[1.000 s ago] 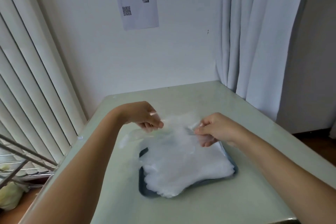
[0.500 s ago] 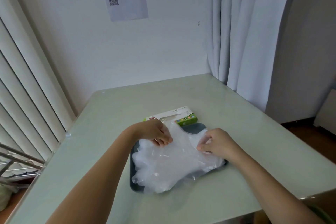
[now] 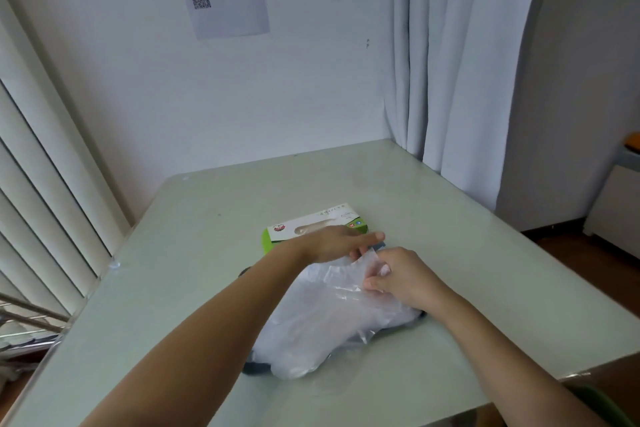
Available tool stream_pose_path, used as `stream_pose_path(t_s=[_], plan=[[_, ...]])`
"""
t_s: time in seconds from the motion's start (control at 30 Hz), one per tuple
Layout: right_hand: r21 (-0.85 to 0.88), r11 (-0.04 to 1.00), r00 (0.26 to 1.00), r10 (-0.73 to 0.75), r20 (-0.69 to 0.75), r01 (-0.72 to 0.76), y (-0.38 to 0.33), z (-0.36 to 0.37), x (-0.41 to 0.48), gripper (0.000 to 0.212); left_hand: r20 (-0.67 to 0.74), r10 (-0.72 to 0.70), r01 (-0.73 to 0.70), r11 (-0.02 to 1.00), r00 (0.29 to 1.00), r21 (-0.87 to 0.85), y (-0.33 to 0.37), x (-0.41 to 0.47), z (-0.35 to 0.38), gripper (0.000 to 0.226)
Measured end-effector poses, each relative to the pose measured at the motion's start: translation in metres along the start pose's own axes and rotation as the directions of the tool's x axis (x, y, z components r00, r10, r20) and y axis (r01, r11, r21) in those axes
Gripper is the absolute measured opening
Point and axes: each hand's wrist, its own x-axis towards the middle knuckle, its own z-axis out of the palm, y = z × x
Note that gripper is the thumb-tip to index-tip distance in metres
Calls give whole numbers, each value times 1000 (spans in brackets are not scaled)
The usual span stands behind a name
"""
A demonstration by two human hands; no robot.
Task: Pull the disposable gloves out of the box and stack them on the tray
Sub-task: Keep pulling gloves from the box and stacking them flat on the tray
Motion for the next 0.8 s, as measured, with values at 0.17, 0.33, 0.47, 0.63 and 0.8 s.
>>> stream_pose_path(t_s=[0.17, 0.33, 0.47, 0.63, 0.8], plan=[[84, 994, 997, 72, -13, -71, 2, 1, 5, 17, -62, -7, 30, 927, 998, 374, -5, 0, -1, 47], [206, 963, 984, 177, -3, -173, 4, 2, 12, 15, -158, -4, 87, 848, 987, 523, -29, -5, -25, 49], [205, 947, 967, 256, -14, -248, 9, 5, 22, 8, -400, 19, 167, 889, 916, 426, -46, -16, -39, 55], [226, 930, 954, 299, -8, -290, 14, 10, 29, 21, -696, 131, 6, 982, 706, 191, -30, -39, -15, 26], [204, 928, 943, 329, -51, -313, 11, 8, 28, 9, -401, 134, -2, 949, 906, 314, -7, -51, 43, 35]])
